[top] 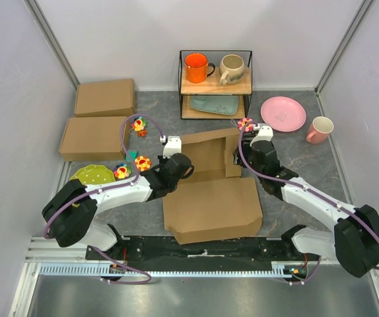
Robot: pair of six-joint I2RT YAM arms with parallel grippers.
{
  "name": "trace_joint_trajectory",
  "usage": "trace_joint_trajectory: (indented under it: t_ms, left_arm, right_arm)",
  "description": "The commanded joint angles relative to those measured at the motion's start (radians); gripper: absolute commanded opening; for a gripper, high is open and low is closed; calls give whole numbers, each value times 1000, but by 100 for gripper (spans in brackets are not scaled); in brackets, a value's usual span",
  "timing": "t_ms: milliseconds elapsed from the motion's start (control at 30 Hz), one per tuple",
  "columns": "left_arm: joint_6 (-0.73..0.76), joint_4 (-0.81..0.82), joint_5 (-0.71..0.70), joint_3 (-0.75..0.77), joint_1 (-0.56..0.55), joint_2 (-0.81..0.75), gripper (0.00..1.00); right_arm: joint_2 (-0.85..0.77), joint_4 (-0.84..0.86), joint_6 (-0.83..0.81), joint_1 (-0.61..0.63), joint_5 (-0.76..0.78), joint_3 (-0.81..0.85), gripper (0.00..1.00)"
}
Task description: Fold the paper box
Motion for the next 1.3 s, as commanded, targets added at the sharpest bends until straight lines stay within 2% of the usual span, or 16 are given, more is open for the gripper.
trace_joint_trajectory:
  t_ms: [0, 67, 267, 367, 433, 500, 767, 833, 933, 1033, 1067, 1167, 1233, 1267]
  left_arm:
    - [65, 10, -12, 41, -21, 3, 2]
    - [76, 16, -11, 47, -21, 3, 2]
    - [140, 86, 20, 21, -21, -9, 2]
    - [220, 197, 97, -33, -10, -34, 2]
    - [248, 220, 201, -38, 27, -31, 2]
    - [254, 208, 297, -19, 56, -17, 2]
    - [271, 72, 498, 88, 159, 66, 2]
    - [276, 54, 516, 117, 177, 72, 2]
    - [285, 15, 523, 133, 180, 70, 2]
    - [285, 5, 514, 139, 180, 66, 2]
    - [285, 1, 511, 140, 182, 64, 2]
    - [286, -12, 506, 143, 183, 64, 2]
    - [286, -13, 505, 145, 182, 63, 2]
    - [285, -13, 509, 143, 182, 61, 2]
  right_arm:
    - [64, 92, -70, 32, 87, 57, 61]
    - [83, 104, -73, 35, 81, 62, 60]
    - [80, 196, -41, 37, 39, 19, 69]
    - [66, 197, -44, 35, 40, 19, 72]
    - [57, 173, -50, 37, 30, 23, 72]
    - [42, 162, -50, 35, 33, 17, 72]
    - [40, 131, -48, 35, 67, -10, 71]
    - [58, 127, -50, 35, 56, -9, 69]
    - [85, 125, -39, 35, 46, -18, 60]
    - [80, 122, -37, 35, 59, -43, 43]
    - [77, 118, -36, 35, 61, -47, 33]
    - [72, 93, -34, 37, 78, -50, 21]
    - [63, 81, -31, 35, 86, -52, 22]
    - [60, 82, -28, 35, 87, -55, 26]
